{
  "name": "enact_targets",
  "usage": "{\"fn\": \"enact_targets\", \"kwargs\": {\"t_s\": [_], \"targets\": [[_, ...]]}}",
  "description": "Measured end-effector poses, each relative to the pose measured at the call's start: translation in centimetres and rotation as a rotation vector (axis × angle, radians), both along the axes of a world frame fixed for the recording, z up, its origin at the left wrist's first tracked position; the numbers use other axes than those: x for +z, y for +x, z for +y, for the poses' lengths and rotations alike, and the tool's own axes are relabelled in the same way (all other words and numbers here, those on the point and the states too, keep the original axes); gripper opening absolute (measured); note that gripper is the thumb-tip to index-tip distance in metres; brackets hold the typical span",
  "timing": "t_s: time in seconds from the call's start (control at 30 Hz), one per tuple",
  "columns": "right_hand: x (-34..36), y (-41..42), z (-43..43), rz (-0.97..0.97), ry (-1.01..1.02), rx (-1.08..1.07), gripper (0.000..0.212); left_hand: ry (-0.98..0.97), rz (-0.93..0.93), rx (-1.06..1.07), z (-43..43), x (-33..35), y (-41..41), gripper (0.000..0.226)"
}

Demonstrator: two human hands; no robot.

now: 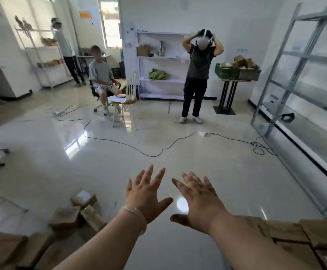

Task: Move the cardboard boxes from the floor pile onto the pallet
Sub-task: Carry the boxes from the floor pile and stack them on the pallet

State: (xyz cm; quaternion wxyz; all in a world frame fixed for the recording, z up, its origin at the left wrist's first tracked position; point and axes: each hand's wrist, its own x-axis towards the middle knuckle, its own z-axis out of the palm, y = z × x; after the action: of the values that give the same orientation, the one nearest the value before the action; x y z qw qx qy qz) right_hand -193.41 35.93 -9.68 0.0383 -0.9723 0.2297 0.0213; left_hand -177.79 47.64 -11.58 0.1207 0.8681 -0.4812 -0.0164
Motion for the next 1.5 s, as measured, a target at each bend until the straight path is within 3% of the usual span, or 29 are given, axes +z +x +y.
{"fn": "enact_targets", "kwargs": {"t_s": [0.67,1.0,1.27,1.5], "targets": [[-3.1,22.4,-14.3,0.140,0.032,0.511,0.097,0.171,0.128,0.488,-8.9,-1.5,14.5,0.088],[-5.4,35.8,-8.8,0.208,0.034,0.698,0.097,0.169,0.229,0.705,-2.1,-5.4,25.4,0.090],[-4.8,48.6,-1.5,0.192,-0.004,0.744,0.098,0.128,0.272,0.733,5.4,-5.8,36.5,0.088],[-5.4,54.9,2.9,0.243,-0.037,0.809,0.098,0.109,0.270,0.751,10.1,-6.7,43.3,0.089]]}}
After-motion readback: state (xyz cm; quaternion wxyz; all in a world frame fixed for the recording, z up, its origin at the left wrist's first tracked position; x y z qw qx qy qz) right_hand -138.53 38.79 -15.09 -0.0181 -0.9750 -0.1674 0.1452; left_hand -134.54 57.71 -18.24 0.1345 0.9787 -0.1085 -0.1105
